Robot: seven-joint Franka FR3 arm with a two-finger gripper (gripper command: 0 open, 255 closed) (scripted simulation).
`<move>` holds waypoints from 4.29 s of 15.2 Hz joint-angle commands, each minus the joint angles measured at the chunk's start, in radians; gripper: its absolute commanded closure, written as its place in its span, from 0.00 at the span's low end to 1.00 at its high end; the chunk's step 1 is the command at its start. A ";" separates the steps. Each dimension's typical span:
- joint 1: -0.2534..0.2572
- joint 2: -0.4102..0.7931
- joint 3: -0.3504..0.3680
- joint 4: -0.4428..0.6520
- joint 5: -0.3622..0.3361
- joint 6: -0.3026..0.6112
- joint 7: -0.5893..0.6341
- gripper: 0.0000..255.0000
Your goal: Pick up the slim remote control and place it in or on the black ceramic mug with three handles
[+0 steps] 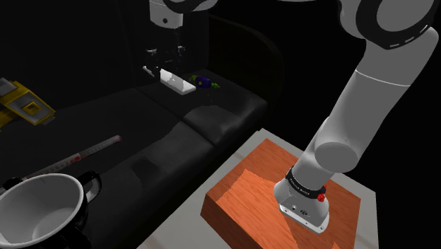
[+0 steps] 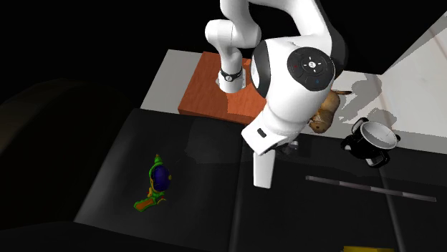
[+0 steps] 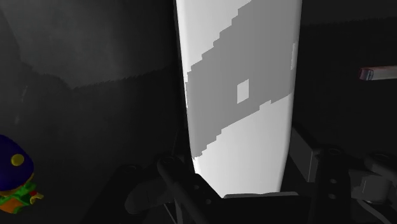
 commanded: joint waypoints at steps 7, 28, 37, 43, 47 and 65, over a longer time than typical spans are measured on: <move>0.038 -0.006 0.032 0.050 0.000 -0.057 0.069 1.00; 0.381 0.267 0.216 0.381 -0.146 -0.160 0.589 1.00; 0.644 0.551 0.216 0.805 -0.274 -0.322 0.761 1.00; 0.615 0.528 0.218 0.683 -0.266 -0.225 0.769 1.00; 0.601 0.523 0.218 0.617 -0.266 -0.168 0.775 1.00; 0.598 0.522 0.218 0.600 -0.266 -0.151 0.776 0.00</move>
